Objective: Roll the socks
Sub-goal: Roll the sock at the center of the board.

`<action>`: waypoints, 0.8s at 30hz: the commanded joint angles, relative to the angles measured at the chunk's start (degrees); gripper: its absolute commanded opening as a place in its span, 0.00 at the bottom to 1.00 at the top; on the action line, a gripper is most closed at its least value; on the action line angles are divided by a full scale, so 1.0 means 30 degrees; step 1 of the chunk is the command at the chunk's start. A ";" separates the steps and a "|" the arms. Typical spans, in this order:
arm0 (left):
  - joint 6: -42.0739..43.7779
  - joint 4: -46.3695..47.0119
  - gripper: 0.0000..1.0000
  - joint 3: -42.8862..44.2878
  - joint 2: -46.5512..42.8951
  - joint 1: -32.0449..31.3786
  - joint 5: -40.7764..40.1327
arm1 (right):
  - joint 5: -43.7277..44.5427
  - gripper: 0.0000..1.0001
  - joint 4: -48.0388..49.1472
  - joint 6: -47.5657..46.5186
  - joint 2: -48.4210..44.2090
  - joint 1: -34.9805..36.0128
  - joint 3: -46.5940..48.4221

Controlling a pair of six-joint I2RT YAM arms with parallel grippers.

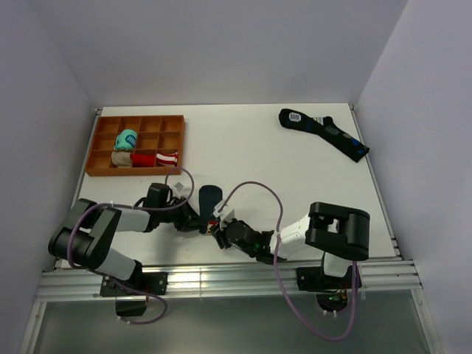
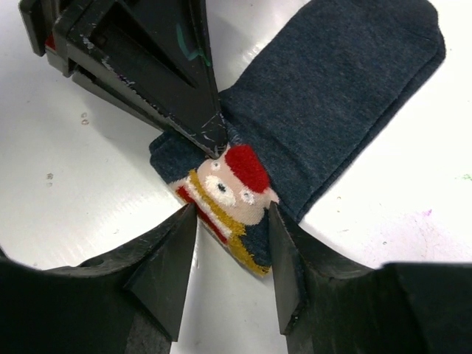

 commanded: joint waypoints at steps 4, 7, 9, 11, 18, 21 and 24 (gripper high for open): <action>0.0241 -0.0738 0.07 -0.0716 0.0185 0.0247 -0.0967 | -0.0150 0.45 -0.2714 0.0432 0.1207 0.0338 0.0133; 0.0416 -0.0854 0.10 -0.0803 -0.0050 0.0276 -0.1230 | -0.0090 0.40 -0.3181 0.0403 0.0827 0.0338 0.0251; 0.0447 -0.0797 0.13 -0.0979 -0.0255 0.0276 -0.1552 | -0.0207 0.36 -0.3881 0.0315 0.0447 0.0338 0.0542; 0.0592 -0.0767 0.16 -0.1155 -0.0488 0.0276 -0.1933 | -0.0701 0.34 -0.4294 0.0285 0.0067 0.0338 0.0864; 0.1469 -0.1322 0.28 -0.1361 -0.1952 0.0276 -0.3924 | -0.3684 0.31 -0.8593 -0.0299 -0.0668 0.0163 0.3146; 0.1821 -0.1382 0.33 -0.1390 -0.2948 0.0276 -0.4600 | -0.5793 0.31 -1.0118 -0.0301 -0.0697 -0.0510 0.4084; 0.2321 -0.1880 0.35 -0.1331 -0.4061 0.0276 -0.5653 | -0.6797 0.30 -1.1497 -0.0301 -0.0639 -0.1359 0.4878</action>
